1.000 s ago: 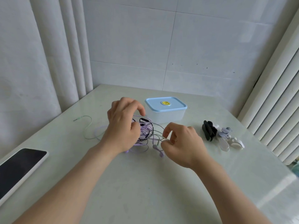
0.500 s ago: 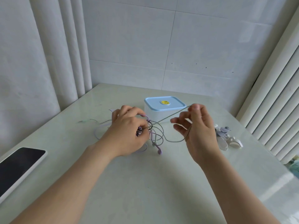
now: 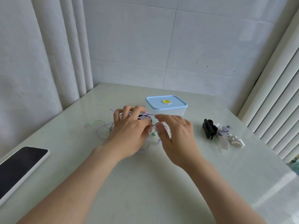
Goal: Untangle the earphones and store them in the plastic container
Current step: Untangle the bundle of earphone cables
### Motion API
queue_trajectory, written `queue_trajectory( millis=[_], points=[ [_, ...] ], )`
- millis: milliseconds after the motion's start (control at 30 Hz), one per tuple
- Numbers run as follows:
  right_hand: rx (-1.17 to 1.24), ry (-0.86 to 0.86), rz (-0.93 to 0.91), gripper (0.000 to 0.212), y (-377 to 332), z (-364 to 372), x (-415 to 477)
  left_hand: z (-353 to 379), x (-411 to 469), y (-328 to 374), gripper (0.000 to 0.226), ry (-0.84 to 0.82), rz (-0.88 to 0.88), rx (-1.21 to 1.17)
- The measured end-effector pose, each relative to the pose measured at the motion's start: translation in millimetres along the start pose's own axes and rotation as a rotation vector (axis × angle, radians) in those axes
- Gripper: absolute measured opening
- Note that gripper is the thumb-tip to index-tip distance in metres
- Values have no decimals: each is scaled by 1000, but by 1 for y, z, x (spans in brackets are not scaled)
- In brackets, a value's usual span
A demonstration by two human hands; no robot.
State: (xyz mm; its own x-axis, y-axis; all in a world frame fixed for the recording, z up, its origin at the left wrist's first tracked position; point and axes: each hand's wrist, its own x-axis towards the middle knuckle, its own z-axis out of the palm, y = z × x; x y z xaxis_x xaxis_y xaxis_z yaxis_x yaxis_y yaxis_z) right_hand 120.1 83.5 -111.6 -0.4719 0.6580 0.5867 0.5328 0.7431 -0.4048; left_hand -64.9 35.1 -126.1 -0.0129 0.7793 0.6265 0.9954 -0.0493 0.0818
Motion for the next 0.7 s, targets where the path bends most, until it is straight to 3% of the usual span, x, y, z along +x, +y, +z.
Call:
queue_trajectory(
  millis=[133, 267, 400, 467, 600, 633, 700],
  points=[
    [-42, -147, -4, 40, -2, 11, 0, -1, 1, 5, 19, 1, -4, 34],
    [25, -29, -1, 33, 8, 13, 2, -1, 1, 8, 20, 20, 19, 53],
    [-93, 80, 50, 20, 10, 9, 2, 0, 2, 6, 8, 42, 16, 45],
    [156, 206, 225, 16, 3, -1, 5, 2, 2, 2, 5, 37, -26, 73],
    [1283, 479, 616, 23, -14, -33, 17, 3, 0, -10, 7, 10, -155, 132],
    [1391, 494, 662, 23, -13, -39, 18, 3, -1, -12, 7, 8, -173, 134],
    [1269, 488, 719, 20, -9, -44, 17, 2, 0, -12, 7, 18, -190, 136]
  ],
)
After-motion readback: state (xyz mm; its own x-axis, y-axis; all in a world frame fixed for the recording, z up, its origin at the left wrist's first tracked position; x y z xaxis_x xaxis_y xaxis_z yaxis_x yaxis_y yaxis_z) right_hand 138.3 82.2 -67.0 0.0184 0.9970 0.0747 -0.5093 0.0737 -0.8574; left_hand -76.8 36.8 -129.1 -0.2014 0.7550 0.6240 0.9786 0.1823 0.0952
